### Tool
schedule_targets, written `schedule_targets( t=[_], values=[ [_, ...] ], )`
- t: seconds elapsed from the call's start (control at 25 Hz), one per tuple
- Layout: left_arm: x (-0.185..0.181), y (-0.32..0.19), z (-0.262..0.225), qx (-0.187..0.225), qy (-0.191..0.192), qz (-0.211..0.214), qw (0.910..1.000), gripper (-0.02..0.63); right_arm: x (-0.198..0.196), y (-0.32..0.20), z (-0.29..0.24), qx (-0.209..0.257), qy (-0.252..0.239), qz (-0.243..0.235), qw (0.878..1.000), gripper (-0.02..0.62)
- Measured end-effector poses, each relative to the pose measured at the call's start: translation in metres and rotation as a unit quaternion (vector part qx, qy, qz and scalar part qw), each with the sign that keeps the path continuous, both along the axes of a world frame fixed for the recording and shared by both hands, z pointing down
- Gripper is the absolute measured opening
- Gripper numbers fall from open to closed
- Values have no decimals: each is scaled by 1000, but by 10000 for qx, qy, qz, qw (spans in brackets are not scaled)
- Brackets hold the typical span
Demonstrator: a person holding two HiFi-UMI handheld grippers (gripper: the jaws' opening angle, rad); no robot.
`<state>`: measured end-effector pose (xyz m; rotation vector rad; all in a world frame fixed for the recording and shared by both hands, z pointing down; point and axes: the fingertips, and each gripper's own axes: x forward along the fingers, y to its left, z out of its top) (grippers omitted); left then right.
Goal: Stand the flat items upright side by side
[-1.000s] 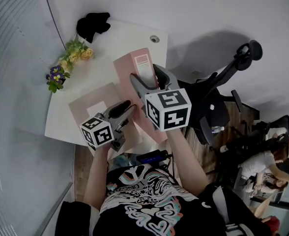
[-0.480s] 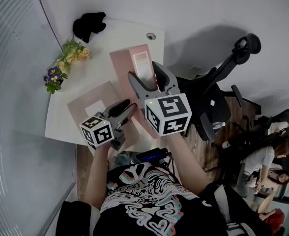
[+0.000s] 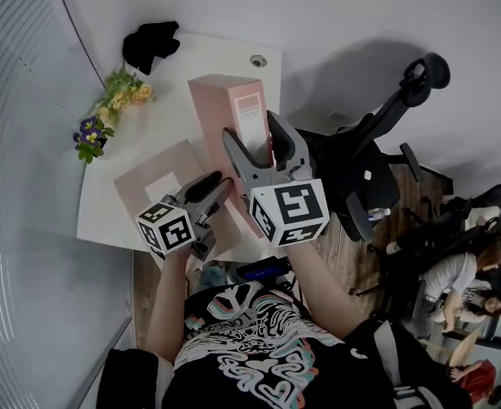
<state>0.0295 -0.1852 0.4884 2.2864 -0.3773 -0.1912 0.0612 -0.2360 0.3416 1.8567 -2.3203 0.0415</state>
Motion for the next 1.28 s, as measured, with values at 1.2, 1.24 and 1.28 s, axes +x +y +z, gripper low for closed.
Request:
schedule_targets(
  t=[1.2, 1.24, 1.28],
  values=[
    [-1, -1, 7, -133, -88, 6, 9999, 147, 5, 31, -5, 920, -38, 370, 9951, 301],
    [-1, -1, 8, -144, -78, 11, 9999, 147, 4, 32, -4, 928, -44, 372, 9950, 301],
    [-1, -1, 8, -158, -70, 17, 9998, 149, 5, 32, -4, 933, -57, 370, 9949, 301]
  ],
)
